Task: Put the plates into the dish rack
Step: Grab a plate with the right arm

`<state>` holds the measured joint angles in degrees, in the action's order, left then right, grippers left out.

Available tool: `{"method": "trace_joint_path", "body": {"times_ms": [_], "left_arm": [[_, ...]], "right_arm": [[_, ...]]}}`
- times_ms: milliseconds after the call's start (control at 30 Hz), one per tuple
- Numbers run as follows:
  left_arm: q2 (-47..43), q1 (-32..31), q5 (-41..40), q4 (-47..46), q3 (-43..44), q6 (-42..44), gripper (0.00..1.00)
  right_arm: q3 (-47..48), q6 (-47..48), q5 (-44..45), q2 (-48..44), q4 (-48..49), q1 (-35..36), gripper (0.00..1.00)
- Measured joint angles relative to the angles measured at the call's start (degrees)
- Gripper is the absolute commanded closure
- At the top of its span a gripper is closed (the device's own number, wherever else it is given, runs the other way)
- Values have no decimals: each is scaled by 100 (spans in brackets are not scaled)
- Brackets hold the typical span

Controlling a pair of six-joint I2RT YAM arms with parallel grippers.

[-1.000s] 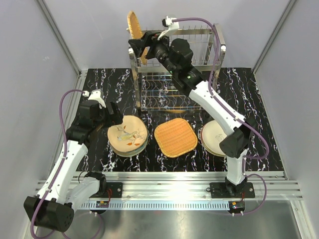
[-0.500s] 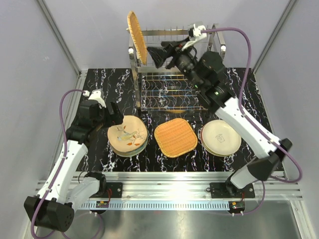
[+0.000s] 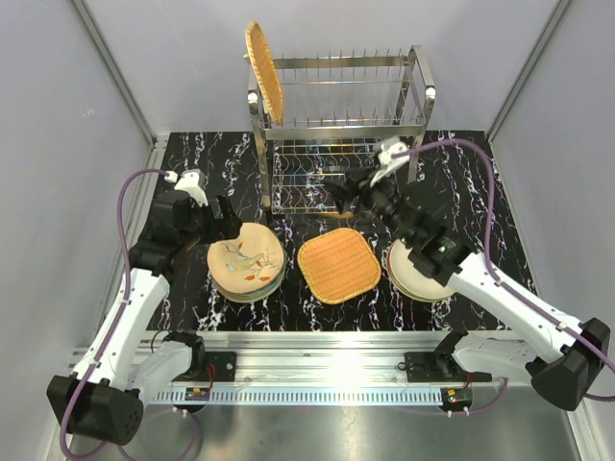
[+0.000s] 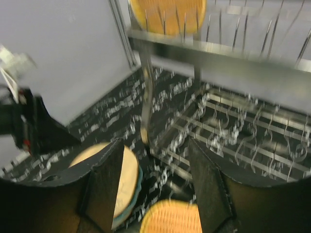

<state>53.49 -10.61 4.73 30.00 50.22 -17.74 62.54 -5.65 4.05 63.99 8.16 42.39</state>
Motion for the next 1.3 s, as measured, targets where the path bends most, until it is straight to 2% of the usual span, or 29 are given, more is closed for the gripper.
{"method": "trace_joint_path", "body": {"times_ms": [133, 267, 433, 633, 867, 1300], "left_arm": [[0, 7, -44, 24, 0, 72, 1], [0, 22, -90, 55, 2, 125, 1], [0, 68, -133, 127, 2, 136, 1], [-46, 111, -199, 129, 2, 131, 1], [-98, 179, -212, 129, 2, 127, 1], [-101, 461, 42, 125, 2, 118, 1]], "right_arm": [[-1062, 33, 203, -308, -151, 382, 33], [-1637, 149, 560, -498, -400, 1067, 31], [-1805, 317, 1539, -122, -789, 2111, 30], [-2133, 221, 2498, 457, -1204, 2959, 28], [-1902, -214, 3556, 1491, -1744, 4083, 24], [-1244, -623, 4205, 3342, -2411, 4199, 22]]}}
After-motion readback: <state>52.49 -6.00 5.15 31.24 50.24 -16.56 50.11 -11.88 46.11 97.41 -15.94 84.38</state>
